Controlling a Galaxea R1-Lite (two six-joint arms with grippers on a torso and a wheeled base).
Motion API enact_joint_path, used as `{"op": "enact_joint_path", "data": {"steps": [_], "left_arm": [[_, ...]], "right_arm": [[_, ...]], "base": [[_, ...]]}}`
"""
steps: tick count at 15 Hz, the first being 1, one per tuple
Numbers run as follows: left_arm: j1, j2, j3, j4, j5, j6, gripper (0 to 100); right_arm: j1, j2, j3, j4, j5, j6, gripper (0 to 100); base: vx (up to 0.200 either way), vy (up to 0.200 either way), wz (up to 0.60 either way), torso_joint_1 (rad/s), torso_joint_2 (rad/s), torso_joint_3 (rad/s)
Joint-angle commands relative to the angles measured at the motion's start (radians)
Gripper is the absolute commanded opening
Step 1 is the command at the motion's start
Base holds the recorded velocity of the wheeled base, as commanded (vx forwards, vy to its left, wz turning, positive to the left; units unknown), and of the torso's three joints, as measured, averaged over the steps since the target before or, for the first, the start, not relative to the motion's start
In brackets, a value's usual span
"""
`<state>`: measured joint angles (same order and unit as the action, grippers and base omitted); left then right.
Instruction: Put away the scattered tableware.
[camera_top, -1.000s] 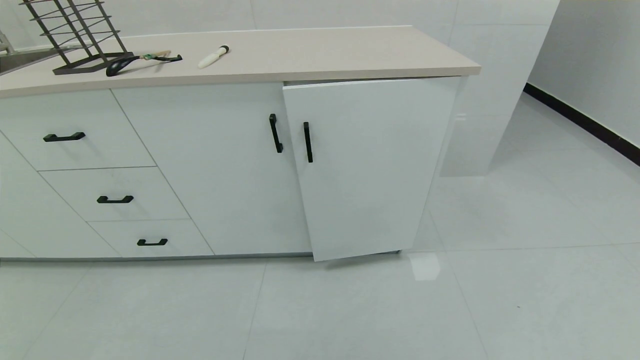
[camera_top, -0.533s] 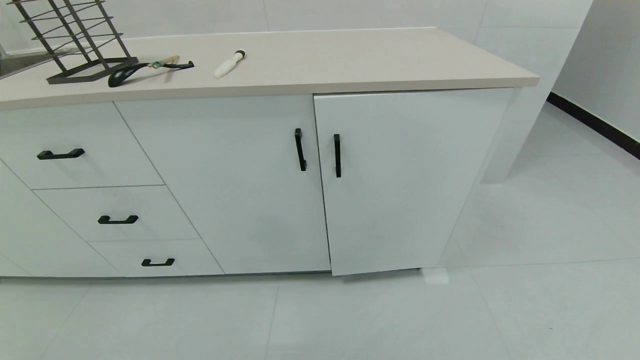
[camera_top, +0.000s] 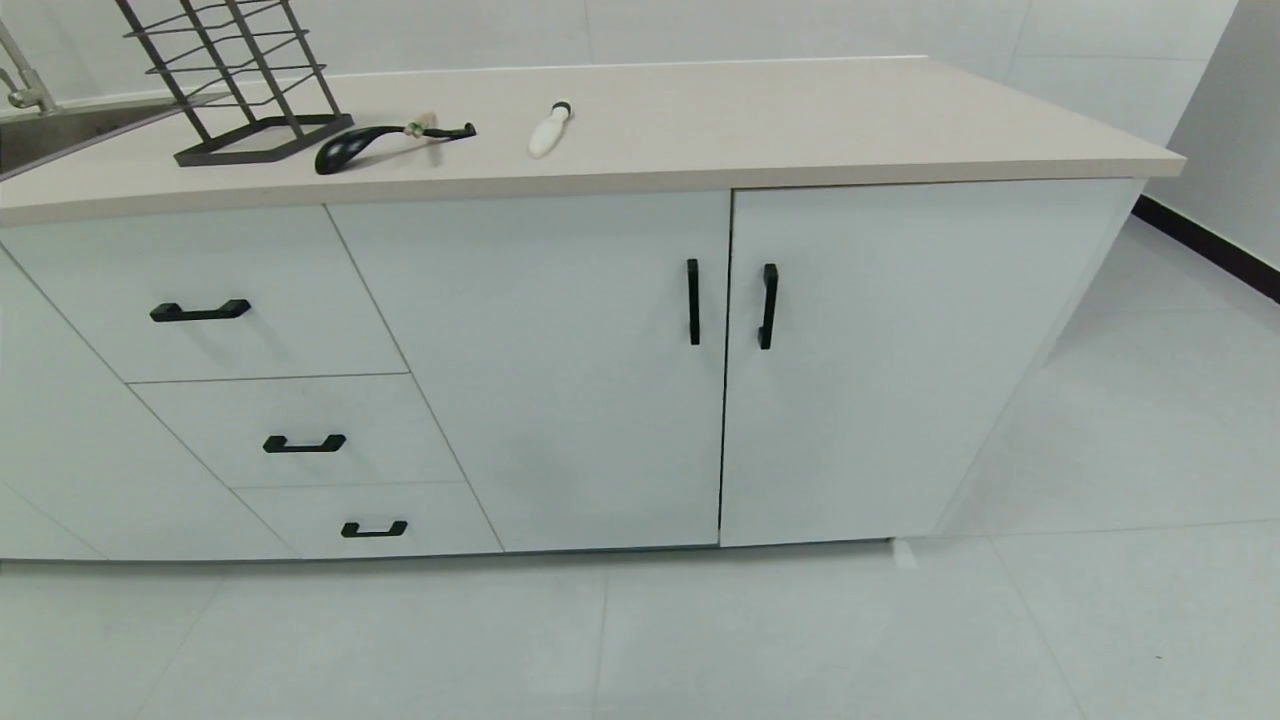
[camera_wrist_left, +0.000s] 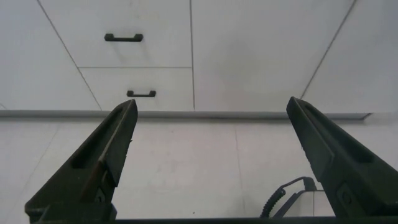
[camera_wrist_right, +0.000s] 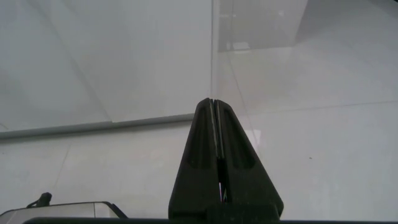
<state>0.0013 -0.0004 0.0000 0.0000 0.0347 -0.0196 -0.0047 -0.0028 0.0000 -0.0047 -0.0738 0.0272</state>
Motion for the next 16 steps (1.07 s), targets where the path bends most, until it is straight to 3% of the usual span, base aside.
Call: {"op": "enact_joint_path", "data": {"steps": [1, 14, 16], "left_arm": [[0.000, 0.000, 0.000, 0.000, 0.001, 0.000, 100], [0.000, 0.000, 0.000, 0.000, 0.002, -0.002, 100], [0.000, 0.000, 0.000, 0.000, 0.002, -0.003, 100]], "right_arm": [[0.000, 0.003, 0.000, 0.000, 0.000, 0.000, 0], [0.000, 0.004, 0.000, 0.000, -0.001, 0.002, 0], [0.000, 0.003, 0.000, 0.000, 0.000, 0.002, 0]], "base": [[0.000, 0.200, 0.00, 0.002, 0.00, 0.002], [0.000, 0.200, 0.00, 0.001, 0.00, 0.003], [0.000, 0.000, 0.00, 0.000, 0.00, 0.000]]}}
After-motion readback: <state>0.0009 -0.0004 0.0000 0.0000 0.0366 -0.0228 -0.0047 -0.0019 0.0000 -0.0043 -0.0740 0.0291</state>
